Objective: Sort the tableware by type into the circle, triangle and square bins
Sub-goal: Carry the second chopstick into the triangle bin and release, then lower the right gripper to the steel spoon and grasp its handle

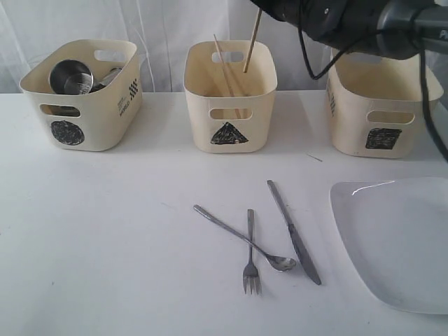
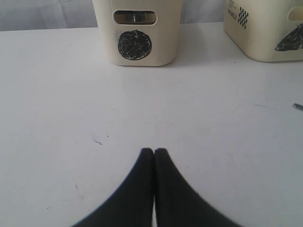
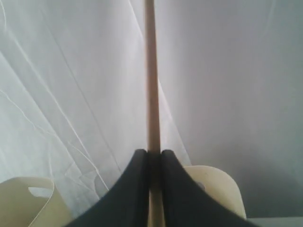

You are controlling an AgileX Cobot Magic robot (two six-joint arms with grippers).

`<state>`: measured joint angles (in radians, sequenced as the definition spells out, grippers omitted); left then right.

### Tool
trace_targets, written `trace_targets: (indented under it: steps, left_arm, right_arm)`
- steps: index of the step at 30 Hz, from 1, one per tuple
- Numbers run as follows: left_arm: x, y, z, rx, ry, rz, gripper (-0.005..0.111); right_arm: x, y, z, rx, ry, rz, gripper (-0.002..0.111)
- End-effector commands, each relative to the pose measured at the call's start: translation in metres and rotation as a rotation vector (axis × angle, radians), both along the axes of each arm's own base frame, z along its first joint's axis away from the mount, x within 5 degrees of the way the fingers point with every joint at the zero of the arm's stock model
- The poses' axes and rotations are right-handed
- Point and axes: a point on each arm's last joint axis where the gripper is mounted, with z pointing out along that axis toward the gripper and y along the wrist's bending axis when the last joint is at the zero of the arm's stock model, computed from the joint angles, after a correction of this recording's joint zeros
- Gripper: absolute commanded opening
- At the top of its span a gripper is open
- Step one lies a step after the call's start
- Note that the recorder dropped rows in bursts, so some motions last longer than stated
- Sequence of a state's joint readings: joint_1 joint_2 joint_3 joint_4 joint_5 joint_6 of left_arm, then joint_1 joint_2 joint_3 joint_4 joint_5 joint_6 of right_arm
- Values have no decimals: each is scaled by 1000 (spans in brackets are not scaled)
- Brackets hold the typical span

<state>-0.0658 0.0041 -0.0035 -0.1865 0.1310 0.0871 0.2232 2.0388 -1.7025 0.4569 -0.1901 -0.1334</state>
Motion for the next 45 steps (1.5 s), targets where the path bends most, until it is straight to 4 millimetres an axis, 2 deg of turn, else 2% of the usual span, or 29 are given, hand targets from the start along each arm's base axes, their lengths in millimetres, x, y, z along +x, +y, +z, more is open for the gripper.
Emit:
trace_targets:
  steps: [1, 5, 9, 16, 19, 22, 25, 28, 32, 35, 37, 41, 45]
  left_arm:
    - [0, 0, -1, -5, -4, -4, 0]
    - [0, 0, -1, -5, -4, -4, 0]
    - [0, 0, -1, -5, -4, -4, 0]
    - [0, 0, -1, -5, -4, -4, 0]
    - [0, 0, -1, -5, -4, -4, 0]
    - [0, 0, -1, -5, -4, -4, 0]
    - [0, 0, -1, -5, -4, -4, 0]
    - [0, 0, -1, -5, -4, -4, 0]
    - [0, 0, -1, -5, -4, -4, 0]
    - [0, 0, -1, -5, -4, -4, 0]
    - [0, 0, -1, -5, -4, -4, 0]
    - [0, 0, -1, -5, -4, -4, 0]
    - [0, 0, -1, -5, -4, -4, 0]
  right_arm:
    - [20, 4, -16, -13, 28, 16, 1]
    - [27, 12, -31, -106, 44, 44, 15]
    - [27, 12, -31, -146, 33, 47, 30]
    - [12, 16, -10, -279, 88, 142, 32]
    - [-4, 16, -1, -392, 130, 210, 32]
    - [-30, 18, 0, -539, 259, 346, 32]
    - [-57, 23, -16, -697, 454, 500, 32]
    - [-85, 38, -36, -800, 640, 664, 32]
    - [-110, 65, -54, -866, 732, 814, 32]
    - [-118, 83, -68, -876, 768, 857, 33]
    - [-118, 90, -83, -882, 820, 848, 37]
    - [-116, 96, -114, -892, 925, 853, 48]
    - [-117, 98, -136, -918, 1006, 867, 47]
